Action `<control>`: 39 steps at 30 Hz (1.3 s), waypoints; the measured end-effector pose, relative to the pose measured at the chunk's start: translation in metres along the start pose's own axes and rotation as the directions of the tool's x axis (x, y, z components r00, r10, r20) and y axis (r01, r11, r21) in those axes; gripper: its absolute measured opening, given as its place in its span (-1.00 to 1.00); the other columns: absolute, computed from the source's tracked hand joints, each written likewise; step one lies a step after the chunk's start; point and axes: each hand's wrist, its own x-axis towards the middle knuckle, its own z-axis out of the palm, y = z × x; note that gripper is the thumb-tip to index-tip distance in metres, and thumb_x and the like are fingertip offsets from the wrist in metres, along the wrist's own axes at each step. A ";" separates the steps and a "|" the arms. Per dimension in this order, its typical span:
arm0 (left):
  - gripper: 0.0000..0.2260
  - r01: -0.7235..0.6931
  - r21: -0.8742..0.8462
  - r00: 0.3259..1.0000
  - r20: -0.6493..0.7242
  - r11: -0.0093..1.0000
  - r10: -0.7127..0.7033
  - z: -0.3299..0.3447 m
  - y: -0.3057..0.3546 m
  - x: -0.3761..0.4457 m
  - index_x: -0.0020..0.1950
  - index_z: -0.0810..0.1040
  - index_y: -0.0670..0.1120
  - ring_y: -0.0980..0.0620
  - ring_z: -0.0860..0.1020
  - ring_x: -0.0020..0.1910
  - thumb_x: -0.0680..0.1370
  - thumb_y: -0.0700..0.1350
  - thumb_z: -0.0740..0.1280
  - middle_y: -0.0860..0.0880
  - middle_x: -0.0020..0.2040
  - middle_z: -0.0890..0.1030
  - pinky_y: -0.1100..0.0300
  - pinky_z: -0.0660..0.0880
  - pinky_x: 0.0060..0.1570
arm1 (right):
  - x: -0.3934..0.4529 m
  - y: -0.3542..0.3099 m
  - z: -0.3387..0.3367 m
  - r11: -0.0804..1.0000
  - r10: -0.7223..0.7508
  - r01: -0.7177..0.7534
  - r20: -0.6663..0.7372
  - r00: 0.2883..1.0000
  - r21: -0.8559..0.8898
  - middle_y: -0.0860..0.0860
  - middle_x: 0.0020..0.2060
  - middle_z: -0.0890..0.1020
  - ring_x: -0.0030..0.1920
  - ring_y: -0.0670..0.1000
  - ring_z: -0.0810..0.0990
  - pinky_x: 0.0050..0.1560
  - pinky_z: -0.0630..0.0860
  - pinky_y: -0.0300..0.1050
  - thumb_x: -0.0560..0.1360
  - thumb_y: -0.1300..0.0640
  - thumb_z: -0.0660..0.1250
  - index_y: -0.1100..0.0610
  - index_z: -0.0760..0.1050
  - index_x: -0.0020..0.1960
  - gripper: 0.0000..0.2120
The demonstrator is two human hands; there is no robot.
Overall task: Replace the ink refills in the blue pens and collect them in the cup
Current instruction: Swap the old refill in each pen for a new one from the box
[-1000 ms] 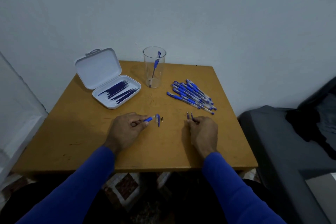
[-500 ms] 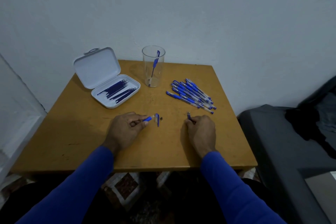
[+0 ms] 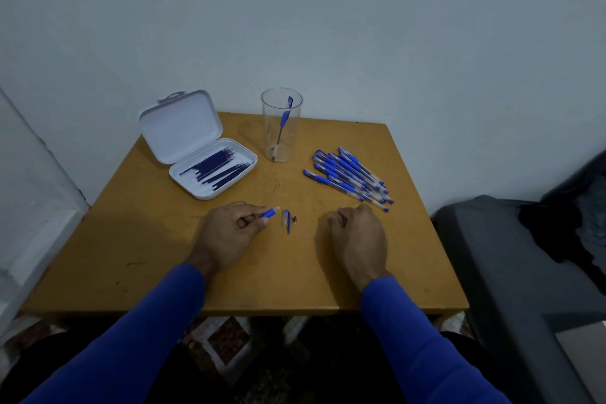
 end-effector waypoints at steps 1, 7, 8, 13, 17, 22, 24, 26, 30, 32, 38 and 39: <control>-0.76 -0.003 -0.009 1.000 -0.015 1.000 0.003 -0.002 0.001 0.000 0.21 0.67 0.02 0.14 0.54 -0.18 0.54 -0.13 0.47 0.08 -0.15 0.63 0.23 0.53 -0.14 | 0.000 -0.007 -0.002 0.999 -0.035 0.035 -0.006 0.999 -0.012 -0.01 0.11 0.52 -0.06 -0.13 0.45 -0.05 0.38 -0.22 0.67 -0.08 0.23 0.04 0.59 0.13 -0.75; -0.76 -0.020 -0.044 0.989 -0.150 0.999 0.013 -0.026 -0.005 -0.002 0.20 0.68 0.02 0.02 0.52 -0.23 0.54 -0.14 0.47 0.01 -0.19 0.62 0.18 0.54 -0.23 | 0.015 -0.063 0.009 0.967 -0.256 0.256 0.024 0.966 0.009 -0.01 0.17 0.57 -0.02 -0.12 0.43 -0.04 0.35 -0.22 0.65 -0.10 0.26 0.01 0.57 0.32 -0.67; -0.76 -0.032 -0.040 0.987 -0.160 0.999 0.025 -0.033 -0.009 -0.003 0.22 0.69 0.00 0.00 0.51 -0.24 0.55 -0.13 0.47 0.00 -0.20 0.62 0.15 0.55 -0.24 | 0.019 -0.074 0.014 0.956 -0.293 0.293 0.043 0.955 0.008 -0.01 0.17 0.57 0.00 -0.12 0.43 -0.03 0.36 -0.21 0.65 -0.09 0.26 0.01 0.56 0.33 -0.67; -0.78 -0.024 0.047 0.964 -0.263 0.999 0.035 -0.067 -0.027 -0.003 0.20 0.68 -0.13 0.09 0.59 -0.16 0.56 -0.15 0.45 0.02 -0.13 0.66 0.34 0.56 -0.20 | 0.039 -0.127 0.038 0.878 -0.478 0.478 0.143 0.867 0.034 0.03 0.12 0.57 0.06 0.00 0.54 0.04 0.54 -0.10 0.66 0.01 0.27 0.05 0.60 0.30 -0.72; -0.77 0.035 0.153 0.953 -0.302 0.988 0.013 -0.091 -0.041 -0.001 0.20 0.67 -0.13 0.15 0.52 -0.24 0.55 -0.15 0.46 0.07 -0.22 0.60 0.44 0.44 -0.25 | 0.057 -0.160 0.058 0.811 -0.581 0.584 0.175 0.795 0.035 0.08 0.07 0.61 0.05 0.08 0.59 0.03 0.59 0.02 0.63 0.16 0.28 0.10 0.65 0.21 -0.78; -0.80 0.089 0.212 0.952 -0.306 0.973 -0.021 -0.111 -0.060 -0.002 0.18 0.70 -0.05 0.11 0.54 -0.25 0.57 -0.07 0.44 0.10 -0.23 0.60 0.36 0.41 -0.24 | 0.077 -0.193 0.076 0.771 -0.608 0.636 0.247 0.754 -0.043 0.09 0.00 0.64 -0.02 0.13 0.61 -0.12 0.56 -0.02 0.55 0.29 0.32 0.13 0.67 0.10 -0.78; -0.80 0.095 0.218 0.949 -0.314 0.971 -0.022 -0.114 -0.064 -0.002 0.18 0.70 -0.06 0.14 0.56 -0.21 0.57 -0.06 0.44 0.09 -0.19 0.62 0.36 0.41 -0.23 | 0.083 -0.203 0.082 0.762 -0.604 0.645 0.292 0.742 -0.062 0.07 -0.03 0.65 -0.05 0.10 0.61 -0.17 0.53 -0.06 0.53 0.30 0.32 0.14 0.67 0.08 -0.79; -0.80 0.093 0.230 0.949 -0.316 0.969 -0.017 -0.116 -0.067 -0.002 0.16 0.70 -0.08 0.16 0.55 -0.21 0.57 -0.07 0.45 0.08 -0.19 0.62 0.40 0.39 -0.23 | 0.086 -0.210 0.087 0.753 -0.597 0.653 0.339 0.727 -0.076 0.09 -0.07 0.67 -0.08 0.11 0.63 -0.17 0.55 -0.05 0.52 0.32 0.32 0.16 0.67 0.05 -0.80; -0.82 0.085 0.251 0.946 -0.323 0.964 0.000 -0.115 -0.071 -0.003 0.13 0.70 -0.09 0.21 0.55 -0.17 0.55 -0.09 0.47 0.14 -0.21 0.60 0.47 0.42 -0.22 | 0.091 -0.219 0.098 0.730 -0.586 0.676 0.417 0.695 -0.102 0.11 0.01 0.68 0.01 0.11 0.65 0.04 0.61 -0.03 0.56 0.29 0.33 0.17 0.65 0.16 -0.78; -0.82 0.079 0.239 0.944 -0.329 0.968 0.004 -0.114 -0.074 -0.003 0.12 0.71 -0.09 0.18 0.55 -0.17 0.54 -0.10 0.48 0.14 -0.22 0.60 0.45 0.42 -0.21 | 0.093 -0.220 0.100 0.723 -0.587 0.682 0.424 0.689 -0.107 0.11 0.02 0.68 0.00 0.10 0.64 -0.02 0.57 -0.07 0.56 0.28 0.34 0.17 0.64 0.16 -0.79; -0.83 0.067 0.219 0.941 -0.339 0.974 0.012 -0.112 -0.078 -0.003 0.12 0.71 -0.09 0.15 0.56 -0.21 0.54 -0.10 0.49 0.14 -0.23 0.60 0.43 0.43 -0.23 | 0.094 -0.221 0.096 0.665 -0.647 0.739 0.410 0.643 -0.111 0.15 0.07 0.62 0.04 0.14 0.61 -0.04 0.49 -0.05 0.54 0.32 0.34 0.20 0.59 0.13 -0.82; -0.83 0.067 0.221 0.941 -0.339 0.973 0.013 -0.112 -0.079 -0.003 0.11 0.71 -0.09 0.15 0.56 -0.21 0.54 -0.10 0.49 0.13 -0.23 0.60 0.43 0.43 -0.23 | 0.093 -0.221 0.095 0.653 -0.657 0.750 0.411 0.632 -0.109 0.15 0.07 0.62 0.05 0.15 0.61 -0.01 0.50 -0.04 0.54 0.31 0.34 0.20 0.57 0.13 -0.82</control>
